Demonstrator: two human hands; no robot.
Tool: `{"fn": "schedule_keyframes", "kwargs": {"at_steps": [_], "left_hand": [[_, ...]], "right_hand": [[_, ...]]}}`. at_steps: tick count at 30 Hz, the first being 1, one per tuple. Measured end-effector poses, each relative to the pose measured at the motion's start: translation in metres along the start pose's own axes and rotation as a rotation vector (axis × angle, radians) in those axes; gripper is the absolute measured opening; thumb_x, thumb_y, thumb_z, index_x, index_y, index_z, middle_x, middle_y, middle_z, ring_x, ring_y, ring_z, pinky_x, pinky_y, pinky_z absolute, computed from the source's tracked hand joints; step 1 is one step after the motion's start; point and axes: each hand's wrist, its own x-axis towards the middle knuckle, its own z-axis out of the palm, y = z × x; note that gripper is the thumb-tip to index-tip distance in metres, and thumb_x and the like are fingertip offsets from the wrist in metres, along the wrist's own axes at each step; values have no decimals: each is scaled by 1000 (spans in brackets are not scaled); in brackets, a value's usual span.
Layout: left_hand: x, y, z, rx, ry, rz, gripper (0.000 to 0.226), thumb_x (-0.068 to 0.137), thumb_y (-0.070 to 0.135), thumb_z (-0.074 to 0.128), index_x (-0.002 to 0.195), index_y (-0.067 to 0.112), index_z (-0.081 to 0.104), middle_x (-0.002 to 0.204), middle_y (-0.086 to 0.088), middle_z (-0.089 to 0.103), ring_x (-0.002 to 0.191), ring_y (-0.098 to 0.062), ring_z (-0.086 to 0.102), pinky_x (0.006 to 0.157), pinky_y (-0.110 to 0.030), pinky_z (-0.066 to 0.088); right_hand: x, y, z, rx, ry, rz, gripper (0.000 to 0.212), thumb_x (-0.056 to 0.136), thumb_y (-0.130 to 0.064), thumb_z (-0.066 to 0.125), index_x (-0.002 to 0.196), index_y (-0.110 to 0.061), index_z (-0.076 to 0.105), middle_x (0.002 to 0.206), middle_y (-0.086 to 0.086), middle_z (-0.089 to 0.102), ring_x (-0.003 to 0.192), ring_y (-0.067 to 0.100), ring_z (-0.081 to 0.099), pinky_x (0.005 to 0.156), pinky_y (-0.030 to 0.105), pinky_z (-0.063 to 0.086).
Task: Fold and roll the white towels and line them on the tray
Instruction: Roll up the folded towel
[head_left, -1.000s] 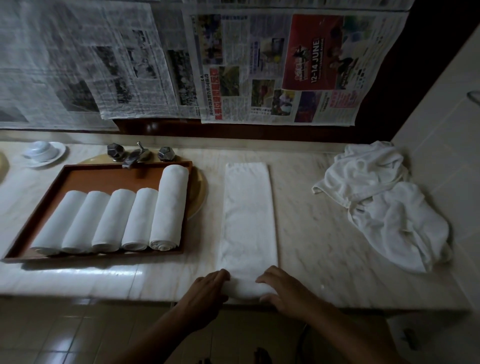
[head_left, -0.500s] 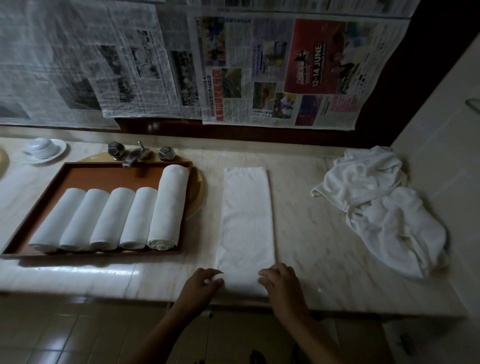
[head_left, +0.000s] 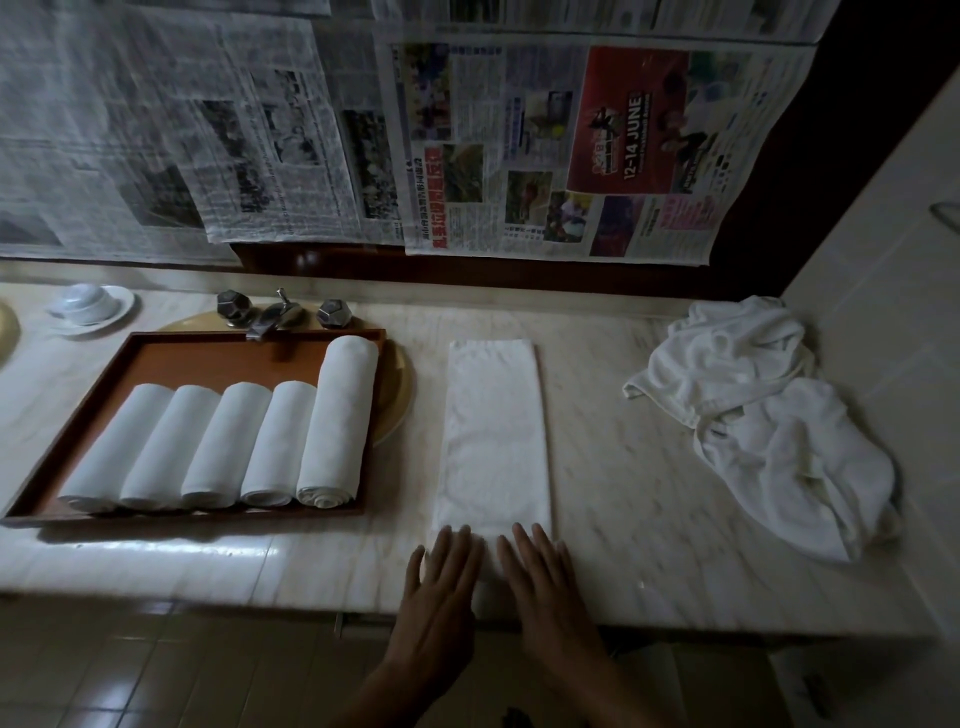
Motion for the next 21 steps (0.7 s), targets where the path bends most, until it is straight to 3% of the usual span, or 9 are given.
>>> {"fn": "schedule_keyframes", "kwargs": {"at_steps": [2, 6, 9, 13, 17, 21], "left_hand": [[7, -6, 0, 90, -5, 12, 99, 61, 15, 79, 153, 12, 41, 158, -13, 43, 147, -34, 38, 118, -49, 5], [28, -27, 0, 151, -67, 31, 103, 64, 21, 85, 153, 10, 36, 157, -15, 42, 145, -34, 41, 122, -52, 23], [37, -43, -9, 138, -123, 108, 81, 91, 22, 65, 160, 14, 25, 166, -10, 26, 154, -32, 25, 124, -46, 19], [42, -53, -21, 87, -158, 211, 66, 98, 36, 56, 156, 22, 27, 158, 1, 36, 144, -21, 35, 118, -41, 32], [31, -62, -21, -33, -165, 203, 54, 100, 42, 54, 147, 24, 36, 150, 6, 43, 138, -15, 41, 108, -33, 35], [24, -68, -27, -260, -165, 120, 43, 93, 52, 58, 129, 30, 48, 128, 12, 53, 115, -10, 52, 93, -29, 41]], "right_hand": [[10, 8, 3, -13, -43, -28, 83, 77, -12, 53, 158, -14, 33, 163, 13, 34, 150, 36, 29, 117, 51, 16], [31, 20, -6, 37, -162, -74, 83, 75, -10, 57, 155, -15, 34, 153, 10, 49, 140, 33, 48, 121, 48, 26], [35, 28, -12, 71, -184, -104, 86, 77, -4, 64, 157, -18, 33, 155, 10, 44, 140, 31, 46, 121, 43, 28], [26, 39, -9, 220, -172, -49, 71, 83, -4, 51, 152, -21, 43, 153, 15, 41, 134, 33, 47, 110, 39, 47], [28, 34, -27, 287, -265, -51, 63, 98, -10, 54, 157, -23, 35, 150, 3, 38, 136, 20, 41, 109, 25, 35], [18, 40, -38, 523, -253, 111, 49, 94, -33, 69, 139, -30, 51, 139, -7, 50, 128, 9, 48, 103, 13, 35]]}}
